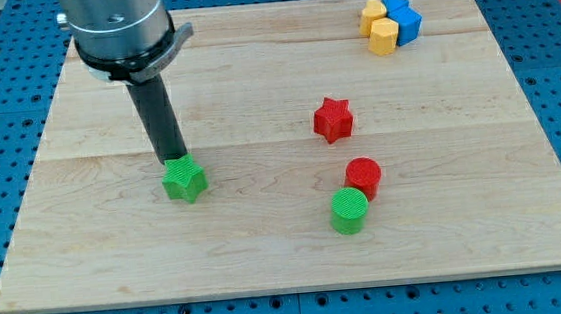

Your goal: Push the green star closer to the bottom center

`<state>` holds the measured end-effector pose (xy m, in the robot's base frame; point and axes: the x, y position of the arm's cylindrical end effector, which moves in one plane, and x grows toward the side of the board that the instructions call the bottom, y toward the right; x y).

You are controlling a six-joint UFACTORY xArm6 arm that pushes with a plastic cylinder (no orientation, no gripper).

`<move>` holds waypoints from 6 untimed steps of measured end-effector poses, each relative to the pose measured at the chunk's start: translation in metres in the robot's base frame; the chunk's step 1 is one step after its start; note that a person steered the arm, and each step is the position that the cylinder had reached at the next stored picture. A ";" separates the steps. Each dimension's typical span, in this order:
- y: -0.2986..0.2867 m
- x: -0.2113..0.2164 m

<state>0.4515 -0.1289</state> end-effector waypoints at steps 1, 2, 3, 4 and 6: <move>-0.038 0.005; 0.028 0.047; 0.038 0.042; 0.055 -0.014; 0.100 0.025</move>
